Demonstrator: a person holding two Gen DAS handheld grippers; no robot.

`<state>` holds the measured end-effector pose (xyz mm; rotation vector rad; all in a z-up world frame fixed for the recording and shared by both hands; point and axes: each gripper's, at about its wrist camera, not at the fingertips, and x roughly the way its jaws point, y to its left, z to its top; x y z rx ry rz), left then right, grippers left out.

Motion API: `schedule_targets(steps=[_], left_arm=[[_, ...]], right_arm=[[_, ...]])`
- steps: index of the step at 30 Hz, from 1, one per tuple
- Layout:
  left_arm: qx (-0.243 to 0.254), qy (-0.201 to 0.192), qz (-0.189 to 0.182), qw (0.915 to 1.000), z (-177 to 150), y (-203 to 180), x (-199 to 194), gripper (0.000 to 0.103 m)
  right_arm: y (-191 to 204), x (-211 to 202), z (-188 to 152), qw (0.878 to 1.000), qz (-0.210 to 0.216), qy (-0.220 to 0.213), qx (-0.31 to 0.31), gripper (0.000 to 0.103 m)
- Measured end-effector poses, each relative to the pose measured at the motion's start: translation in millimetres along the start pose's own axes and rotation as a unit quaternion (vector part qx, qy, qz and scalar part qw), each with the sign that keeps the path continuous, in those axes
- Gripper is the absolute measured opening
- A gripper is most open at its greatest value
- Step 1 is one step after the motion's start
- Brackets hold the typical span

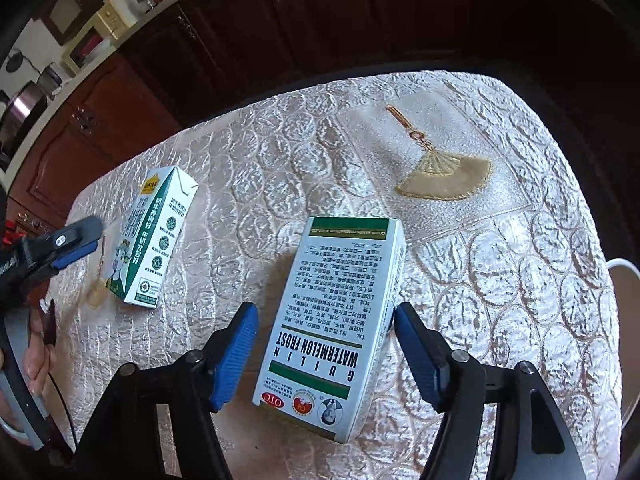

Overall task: Collect trash
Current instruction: 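Grasp the cow-printed milk carton with the left gripper while the right grasps the Guilin Watermelon Frost box, then lift the milk carton and medicine box and carry both over the white bin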

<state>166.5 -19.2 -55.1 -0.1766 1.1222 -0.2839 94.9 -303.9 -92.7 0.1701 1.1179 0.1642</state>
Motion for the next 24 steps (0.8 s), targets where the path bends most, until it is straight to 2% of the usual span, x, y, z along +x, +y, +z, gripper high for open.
schedule_targets(steps=[3, 8, 10, 11, 17, 20, 24], left_arm=[[0.026, 0.003, 0.033, 0.9991, -1, -17, 18, 0.077], [0.039, 0.016, 0.064, 0.9971, -4, -29, 39, 0.075], [0.033, 0.022, 0.054, 0.9977, -6, -30, 43, 0.054], [0.03, 0.028, 0.048, 0.998, -7, -31, 46, 0.054], [0.051, -0.008, 0.029, 0.9982, -24, -42, 18, 0.054], [0.068, -0.023, 0.018, 0.9973, -35, -59, 1, 0.054], [0.091, -0.041, 0.001, 0.995, -49, -88, -20, 0.054]], right_arm=[[6, 2, -2, 1.0, -0.012, 0.0, 0.008, 0.069], [10, 20, 4, 1.0, -0.012, -0.004, 0.028, 0.069], [9, 22, 6, 0.999, -0.011, -0.01, 0.029, 0.056], [8, 23, 7, 1.0, -0.008, -0.009, 0.028, 0.055], [0, -4, -10, 0.999, 0.013, -0.023, 0.02, 0.054], [-8, -25, -18, 0.998, 0.03, -0.041, 0.032, 0.054], [-17, -52, -28, 0.997, 0.03, -0.061, 0.034, 0.054]])
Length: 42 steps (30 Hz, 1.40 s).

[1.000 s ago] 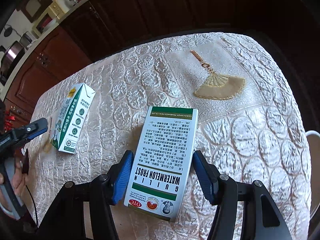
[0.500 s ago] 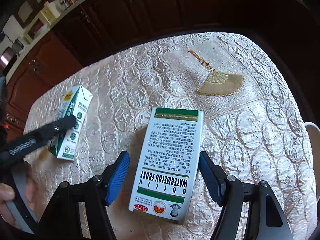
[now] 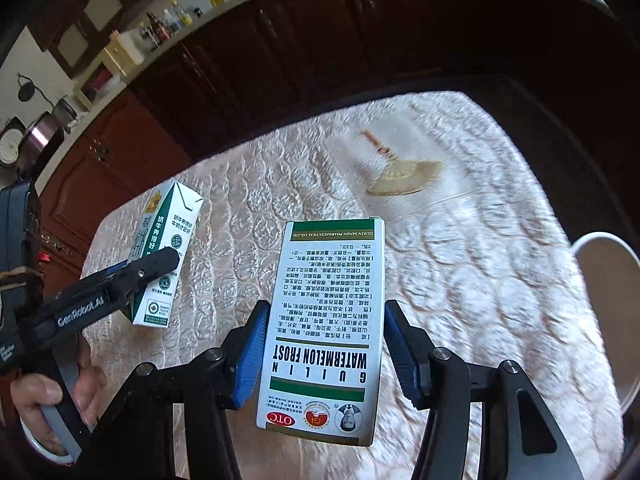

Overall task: Collect trash
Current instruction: 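Lift the milk carton and medicine box and carry both over the white bin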

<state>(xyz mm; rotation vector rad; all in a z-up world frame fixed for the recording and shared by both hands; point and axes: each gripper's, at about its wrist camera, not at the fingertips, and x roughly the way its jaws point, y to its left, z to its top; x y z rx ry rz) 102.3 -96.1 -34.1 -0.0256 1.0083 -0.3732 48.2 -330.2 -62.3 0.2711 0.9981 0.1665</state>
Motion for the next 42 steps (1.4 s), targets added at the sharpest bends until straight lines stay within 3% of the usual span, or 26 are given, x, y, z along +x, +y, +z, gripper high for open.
schedule_targets(steps=[10, 23, 33, 42], left_arm=[[0.067, -0.025, -0.028, 0.9971, -8, -84, -24, 0.054], [0.142, -0.018, -0.066, 0.9875, -26, -193, -23, 0.054], [0.178, 0.002, -0.095, 0.9794, -39, -256, -6, 0.054], [0.196, 0.036, -0.118, 0.9729, -41, -294, 22, 0.054]], right_arm=[[-39, -75, -26, 0.998, -0.023, -0.05, 0.021, 0.054], [-119, -150, -60, 0.989, -0.063, -0.099, 0.089, 0.054], [-187, -179, -83, 0.978, -0.097, -0.107, 0.148, 0.054], [-236, -175, -100, 0.969, -0.112, -0.091, 0.201, 0.054]])
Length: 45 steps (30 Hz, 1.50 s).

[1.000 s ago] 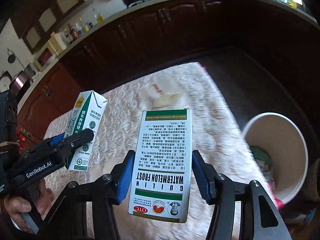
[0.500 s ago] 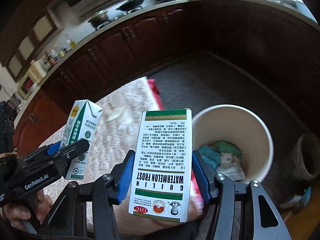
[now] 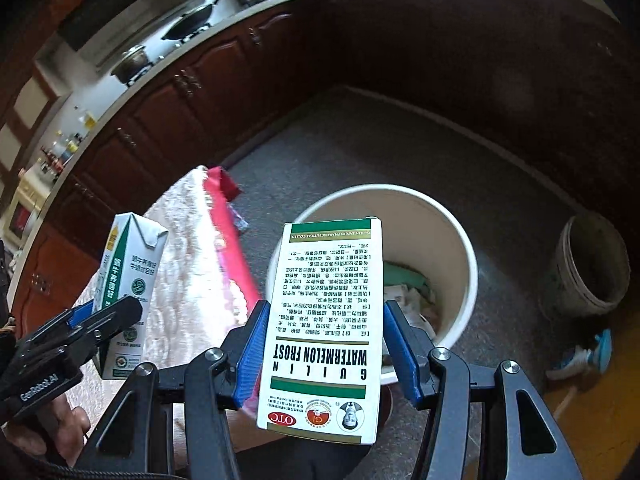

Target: Collect trash

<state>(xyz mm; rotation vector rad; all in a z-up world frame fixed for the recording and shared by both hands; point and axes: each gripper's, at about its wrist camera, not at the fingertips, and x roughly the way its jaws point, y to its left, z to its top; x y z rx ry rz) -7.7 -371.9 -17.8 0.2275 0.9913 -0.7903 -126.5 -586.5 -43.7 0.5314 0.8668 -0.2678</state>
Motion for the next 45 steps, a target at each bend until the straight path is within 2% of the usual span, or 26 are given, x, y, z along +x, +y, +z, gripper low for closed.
schedule_targets(steps=[10, 21, 24, 27, 28, 38, 45], left_arm=[[0.002, 0.031, -0.016, 0.9994, 13, -23, 39, 0.054], [-0.002, 0.037, -0.03, 0.9989, 16, -20, 60, 0.054], [-0.001, 0.033, -0.027, 0.9991, 19, -17, 61, 0.055], [-0.003, 0.031, -0.023, 0.9993, 19, -15, 60, 0.067], [-0.008, 0.029, -0.027, 0.9992, 19, -14, 60, 0.069], [-0.016, 0.025, -0.021, 0.9994, 14, -5, 56, 0.07], [-0.01, -0.018, 0.004, 0.9998, 1, -4, 28, 0.07]], right_arm=[[-27, 42, 4, 0.999, -0.015, 0.039, 0.024, 0.054], [-34, 59, 9, 0.998, -0.033, 0.044, 0.025, 0.054], [-34, 60, 10, 0.998, -0.044, 0.042, 0.028, 0.057], [-37, 59, 11, 0.997, -0.05, 0.037, 0.037, 0.064], [-37, 58, 10, 0.997, -0.053, 0.035, 0.039, 0.064], [-36, 46, 7, 0.997, -0.057, 0.024, 0.038, 0.064], [-21, 27, 1, 0.998, -0.057, 0.003, 0.027, 0.067]])
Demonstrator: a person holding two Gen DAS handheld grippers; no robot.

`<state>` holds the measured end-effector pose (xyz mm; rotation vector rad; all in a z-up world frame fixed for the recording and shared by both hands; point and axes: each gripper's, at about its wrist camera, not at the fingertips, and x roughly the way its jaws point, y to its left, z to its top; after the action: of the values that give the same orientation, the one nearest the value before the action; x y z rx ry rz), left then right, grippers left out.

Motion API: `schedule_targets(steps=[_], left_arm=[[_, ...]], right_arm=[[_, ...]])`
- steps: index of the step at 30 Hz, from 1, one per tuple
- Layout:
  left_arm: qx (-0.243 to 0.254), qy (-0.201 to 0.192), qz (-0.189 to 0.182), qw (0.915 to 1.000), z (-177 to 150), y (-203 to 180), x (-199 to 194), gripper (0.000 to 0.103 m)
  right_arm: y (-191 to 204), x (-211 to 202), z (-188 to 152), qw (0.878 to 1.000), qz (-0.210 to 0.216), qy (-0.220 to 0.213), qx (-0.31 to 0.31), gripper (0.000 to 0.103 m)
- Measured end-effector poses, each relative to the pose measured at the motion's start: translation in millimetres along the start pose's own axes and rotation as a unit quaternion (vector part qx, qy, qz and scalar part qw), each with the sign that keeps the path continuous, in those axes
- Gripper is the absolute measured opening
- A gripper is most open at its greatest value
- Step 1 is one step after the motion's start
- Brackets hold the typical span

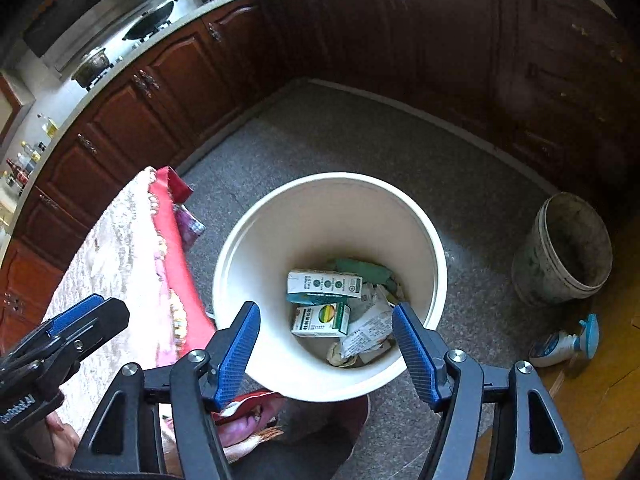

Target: Collect trash

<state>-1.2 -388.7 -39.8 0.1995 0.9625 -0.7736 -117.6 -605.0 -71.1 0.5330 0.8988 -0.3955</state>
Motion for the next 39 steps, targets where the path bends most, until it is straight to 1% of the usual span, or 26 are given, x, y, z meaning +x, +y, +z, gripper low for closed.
schedule_targets(steps=[5, 9, 14, 16, 18, 23, 27, 29, 35, 39], left_arm=[[0.006, -0.053, 0.03, 0.9981, -9, 6, -32, 0.07], [0.023, -0.097, 0.058, 0.9933, -19, 6, -66, 0.07], [0.023, -0.134, 0.057, 0.989, -29, 9, -108, 0.07], [0.025, -0.149, 0.063, 0.9866, -33, 10, -124, 0.07], [0.03, -0.165, 0.069, 0.9833, -38, 8, -140, 0.07], [0.031, -0.21, 0.072, 0.9746, -48, 10, -177, 0.07], [0.028, -0.234, 0.078, 0.9687, -55, 11, -198, 0.07], [0.03, -0.244, 0.08, 0.9661, -59, 12, -209, 0.07], [0.017, -0.257, 0.073, 0.9636, -66, 19, -224, 0.07], [0.009, -0.269, 0.07, 0.9605, -70, 22, -234, 0.07]], right_arm=[[16, -27, -5, 0.999, -0.005, -0.031, -0.014, 0.068], [30, -54, -14, 0.998, -0.005, -0.064, -0.02, 0.071], [53, -93, -24, 0.993, -0.008, -0.111, -0.042, 0.076], [62, -110, -29, 0.99, -0.01, -0.133, -0.048, 0.077], [68, -126, -33, 0.987, -0.012, -0.154, -0.052, 0.083], [85, -160, -46, 0.978, -0.017, -0.198, -0.069, 0.086], [99, -182, -57, 0.97, -0.023, -0.228, -0.084, 0.091], [103, -191, -62, 0.967, -0.021, -0.24, -0.086, 0.092], [114, -209, -72, 0.959, -0.016, -0.268, -0.089, 0.094], [123, -215, -76, 0.955, -0.018, -0.278, -0.101, 0.095]])
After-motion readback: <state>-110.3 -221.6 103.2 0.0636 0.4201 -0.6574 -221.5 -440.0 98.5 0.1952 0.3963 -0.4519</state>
